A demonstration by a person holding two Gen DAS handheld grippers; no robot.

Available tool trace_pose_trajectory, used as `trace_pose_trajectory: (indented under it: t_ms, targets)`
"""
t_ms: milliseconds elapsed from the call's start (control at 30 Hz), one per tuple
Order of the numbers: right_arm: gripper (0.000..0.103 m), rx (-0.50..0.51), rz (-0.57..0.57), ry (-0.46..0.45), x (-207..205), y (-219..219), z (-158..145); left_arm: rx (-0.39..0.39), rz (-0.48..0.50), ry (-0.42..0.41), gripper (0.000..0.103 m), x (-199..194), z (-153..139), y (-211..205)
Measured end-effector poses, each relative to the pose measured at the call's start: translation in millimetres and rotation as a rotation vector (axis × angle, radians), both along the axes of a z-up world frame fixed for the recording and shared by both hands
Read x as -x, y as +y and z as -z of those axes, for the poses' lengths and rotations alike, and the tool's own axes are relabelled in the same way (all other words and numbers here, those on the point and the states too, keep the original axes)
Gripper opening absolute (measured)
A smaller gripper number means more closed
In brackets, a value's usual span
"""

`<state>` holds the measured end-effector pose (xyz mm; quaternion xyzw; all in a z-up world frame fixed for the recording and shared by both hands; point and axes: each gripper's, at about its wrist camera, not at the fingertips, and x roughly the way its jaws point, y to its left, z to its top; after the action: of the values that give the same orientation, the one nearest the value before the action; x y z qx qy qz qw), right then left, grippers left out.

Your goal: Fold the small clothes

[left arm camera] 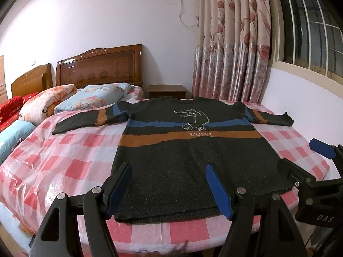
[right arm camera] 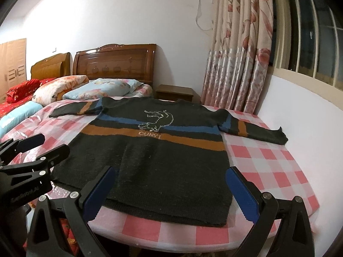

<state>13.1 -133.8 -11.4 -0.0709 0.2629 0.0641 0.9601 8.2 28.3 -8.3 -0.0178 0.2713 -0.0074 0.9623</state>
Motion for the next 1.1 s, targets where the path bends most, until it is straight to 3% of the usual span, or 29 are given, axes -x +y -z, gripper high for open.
trace_pose_trajectory:
  t_ms: [500,833,1100]
  targets:
    - [0.103,-0.035,0.022,-0.004,-1.9,-11.3,0.8,-0.032,-0.005,0.012,0.072,-1.1,2.0,-7.0]
    - [0.103,-0.089,0.05,0.004,-5.4,-30.5,3.8,-0.098,-0.005,0.031,0.072,-3.4,5.4,-20.0]
    - [0.103,-0.113,0.047,0.023,-9.9,-34.1,9.7,-0.098,0.011,0.056,0.072,-10.2,11.2,-18.8]
